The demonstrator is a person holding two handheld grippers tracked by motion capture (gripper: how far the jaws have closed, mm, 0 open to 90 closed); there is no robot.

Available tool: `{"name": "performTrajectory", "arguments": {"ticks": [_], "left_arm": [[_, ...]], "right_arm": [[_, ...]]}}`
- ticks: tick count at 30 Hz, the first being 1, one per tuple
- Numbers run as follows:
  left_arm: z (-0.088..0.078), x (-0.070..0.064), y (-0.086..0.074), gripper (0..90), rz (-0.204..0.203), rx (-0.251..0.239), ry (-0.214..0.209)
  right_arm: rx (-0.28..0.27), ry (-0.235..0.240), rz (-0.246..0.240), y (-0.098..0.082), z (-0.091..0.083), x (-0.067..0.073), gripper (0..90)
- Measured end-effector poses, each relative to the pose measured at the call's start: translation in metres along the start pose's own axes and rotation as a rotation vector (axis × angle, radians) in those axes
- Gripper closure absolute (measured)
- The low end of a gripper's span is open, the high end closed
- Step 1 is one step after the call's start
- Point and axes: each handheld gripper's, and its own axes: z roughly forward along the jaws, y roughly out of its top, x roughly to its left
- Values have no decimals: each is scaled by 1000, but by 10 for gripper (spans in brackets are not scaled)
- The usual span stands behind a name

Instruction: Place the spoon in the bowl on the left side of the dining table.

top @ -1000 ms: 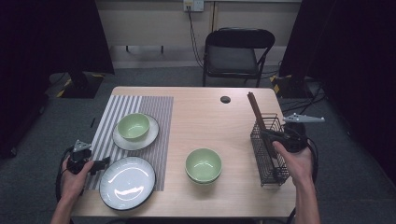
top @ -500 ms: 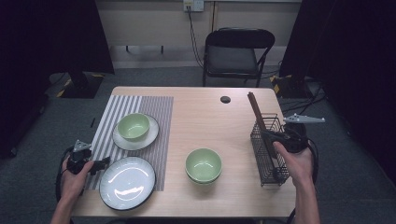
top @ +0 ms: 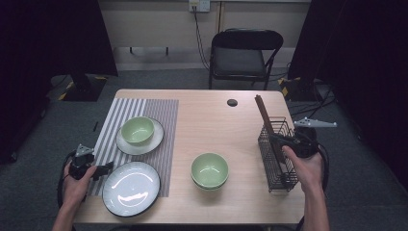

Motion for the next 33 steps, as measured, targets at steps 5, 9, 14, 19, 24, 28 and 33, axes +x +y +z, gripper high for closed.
{"name": "performTrajectory", "arguments": {"ticks": [5, 9, 14, 19, 24, 28, 33], "left_arm": [[0, 0, 0, 137, 0, 0, 0], [0, 0, 0, 137, 0, 0, 0], [0, 0, 0, 137, 0, 0, 0], [0, 0, 0, 137, 0, 0, -1], [0, 0, 0, 137, 0, 0, 0], [0, 0, 0, 137, 0, 1, 0], [0, 0, 0, 137, 0, 0, 0]], "right_arm": [[7, -6, -4, 1, -1, 1, 834], [1, -4, -12, 0, -3, 2, 842], [4, -9, -8, 1, 1, 2, 787], [17, -28, -14, 1, 4, 2, 816], [-2, -24, -9, 0, 0, 2, 830], [-15, -15, -12, 0, -4, 3, 837], [-26, 9, -21, -3, -9, 8, 839]]}}
